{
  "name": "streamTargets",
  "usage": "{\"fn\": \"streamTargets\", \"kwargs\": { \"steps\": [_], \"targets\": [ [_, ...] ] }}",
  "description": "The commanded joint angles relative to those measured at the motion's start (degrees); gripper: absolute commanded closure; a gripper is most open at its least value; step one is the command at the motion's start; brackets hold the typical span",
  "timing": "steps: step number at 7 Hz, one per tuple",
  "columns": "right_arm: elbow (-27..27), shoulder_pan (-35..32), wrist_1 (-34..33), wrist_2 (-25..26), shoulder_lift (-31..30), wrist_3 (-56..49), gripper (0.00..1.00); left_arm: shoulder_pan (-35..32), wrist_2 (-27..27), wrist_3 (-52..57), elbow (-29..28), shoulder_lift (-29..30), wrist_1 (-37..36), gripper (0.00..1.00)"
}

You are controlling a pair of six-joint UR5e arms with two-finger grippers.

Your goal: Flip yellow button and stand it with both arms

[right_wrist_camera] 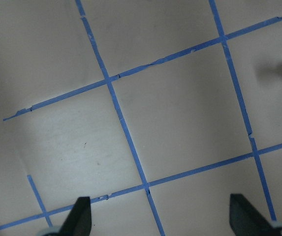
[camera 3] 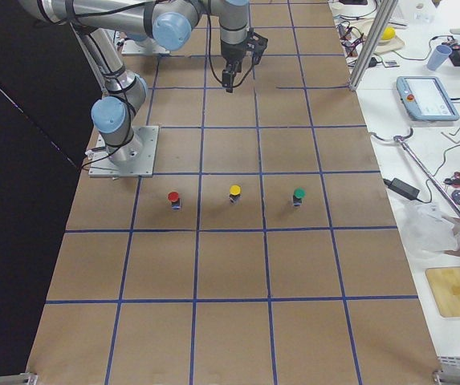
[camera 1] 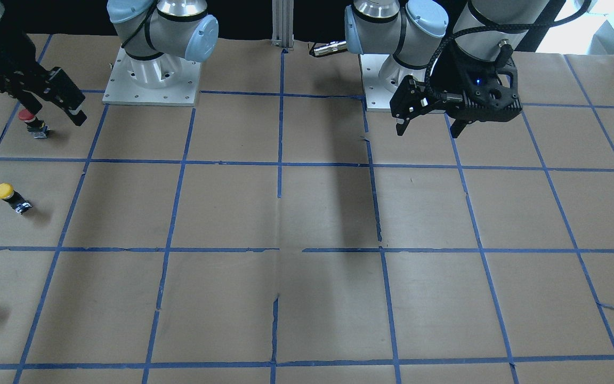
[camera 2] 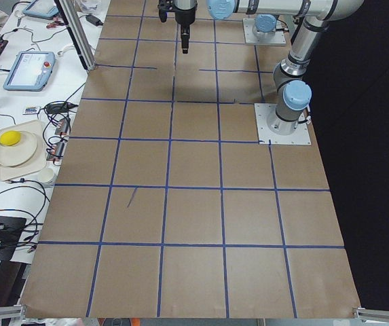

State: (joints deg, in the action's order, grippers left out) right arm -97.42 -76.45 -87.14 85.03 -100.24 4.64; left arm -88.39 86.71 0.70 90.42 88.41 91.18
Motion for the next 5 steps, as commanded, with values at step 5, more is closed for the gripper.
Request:
{"fn": "streamTargets", "kwargs": {
  "steps": [5],
  "targets": [
    [2.68,-12.41,3.55,6.04,1.54,6.26,0.00,0.06,-0.05,0.09,-1.47,0.01,0.40,0.00]
  ]
}}
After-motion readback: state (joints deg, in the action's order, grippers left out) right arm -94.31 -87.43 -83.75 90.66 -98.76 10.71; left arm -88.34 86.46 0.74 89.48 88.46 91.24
